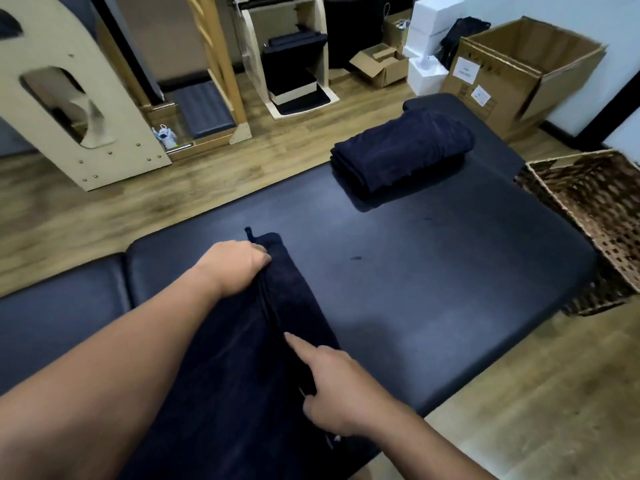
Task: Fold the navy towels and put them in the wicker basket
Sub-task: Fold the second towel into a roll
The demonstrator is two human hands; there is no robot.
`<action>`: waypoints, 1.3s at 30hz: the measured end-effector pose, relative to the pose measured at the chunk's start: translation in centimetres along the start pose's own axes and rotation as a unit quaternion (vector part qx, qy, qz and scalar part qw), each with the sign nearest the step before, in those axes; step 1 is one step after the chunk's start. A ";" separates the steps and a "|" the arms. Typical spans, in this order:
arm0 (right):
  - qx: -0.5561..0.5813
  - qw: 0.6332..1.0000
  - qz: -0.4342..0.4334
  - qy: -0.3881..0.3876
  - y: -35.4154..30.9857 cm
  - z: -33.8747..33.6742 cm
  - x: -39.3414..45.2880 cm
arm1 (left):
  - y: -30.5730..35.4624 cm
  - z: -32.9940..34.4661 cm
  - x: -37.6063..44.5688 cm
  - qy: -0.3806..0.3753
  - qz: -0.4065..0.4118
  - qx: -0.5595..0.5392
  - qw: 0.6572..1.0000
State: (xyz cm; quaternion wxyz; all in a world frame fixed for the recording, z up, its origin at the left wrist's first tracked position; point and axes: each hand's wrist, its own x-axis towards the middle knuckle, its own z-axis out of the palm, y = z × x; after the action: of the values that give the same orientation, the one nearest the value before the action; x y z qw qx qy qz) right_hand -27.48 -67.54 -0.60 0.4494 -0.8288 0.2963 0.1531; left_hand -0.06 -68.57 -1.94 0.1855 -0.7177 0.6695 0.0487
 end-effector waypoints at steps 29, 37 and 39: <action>-0.076 0.966 -0.106 -0.225 -22.6 31.5 1.0 | -9.1 19.6 -41.4 -0.055 -0.310 -0.069 0.947; -0.329 0.935 -0.097 0.090 -15.2 23.5 6.5 | -0.4 21.3 -37.5 -0.007 -0.285 -0.241 0.927; -0.363 0.923 -0.065 0.109 -12.6 21.4 7.7 | 0.1 21.9 -37.2 -0.020 -0.311 -0.218 0.925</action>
State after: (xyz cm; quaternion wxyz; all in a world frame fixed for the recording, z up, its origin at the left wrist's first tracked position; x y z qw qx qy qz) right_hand -13.32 -47.07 -8.17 0.0916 -0.9640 0.2135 0.1292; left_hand 0.09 -26.24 -10.45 0.0437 -0.9113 0.3819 0.1478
